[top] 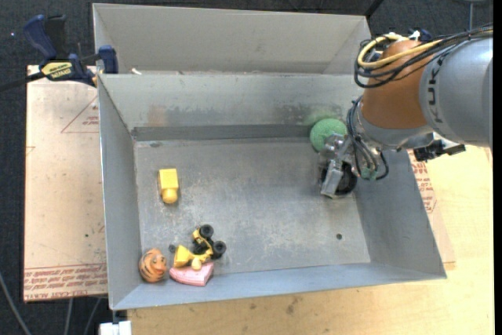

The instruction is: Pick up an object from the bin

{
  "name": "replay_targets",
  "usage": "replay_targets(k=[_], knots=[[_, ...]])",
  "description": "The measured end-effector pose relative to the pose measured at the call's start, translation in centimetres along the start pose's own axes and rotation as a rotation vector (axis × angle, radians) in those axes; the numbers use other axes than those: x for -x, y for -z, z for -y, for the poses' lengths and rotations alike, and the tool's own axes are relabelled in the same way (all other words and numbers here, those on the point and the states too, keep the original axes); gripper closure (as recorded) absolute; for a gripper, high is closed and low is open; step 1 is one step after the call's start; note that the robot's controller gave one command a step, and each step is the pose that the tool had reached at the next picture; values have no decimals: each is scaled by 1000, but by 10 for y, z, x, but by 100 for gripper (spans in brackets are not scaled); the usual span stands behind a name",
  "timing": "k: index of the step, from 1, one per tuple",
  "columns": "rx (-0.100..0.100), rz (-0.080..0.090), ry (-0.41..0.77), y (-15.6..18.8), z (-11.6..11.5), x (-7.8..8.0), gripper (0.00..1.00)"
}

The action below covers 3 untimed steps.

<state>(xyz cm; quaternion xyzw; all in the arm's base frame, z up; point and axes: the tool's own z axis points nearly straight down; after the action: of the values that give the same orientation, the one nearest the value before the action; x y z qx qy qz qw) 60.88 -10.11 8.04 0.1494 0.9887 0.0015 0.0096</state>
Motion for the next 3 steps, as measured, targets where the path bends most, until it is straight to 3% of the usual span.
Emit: replay_targets(k=[1, 2, 3], knots=[[0, 5, 5, -1, -5, -3, 100], [-3, -14, 173, -11, -27, 39, 100], [-3, -14, 173, -11, -27, 39, 100]])
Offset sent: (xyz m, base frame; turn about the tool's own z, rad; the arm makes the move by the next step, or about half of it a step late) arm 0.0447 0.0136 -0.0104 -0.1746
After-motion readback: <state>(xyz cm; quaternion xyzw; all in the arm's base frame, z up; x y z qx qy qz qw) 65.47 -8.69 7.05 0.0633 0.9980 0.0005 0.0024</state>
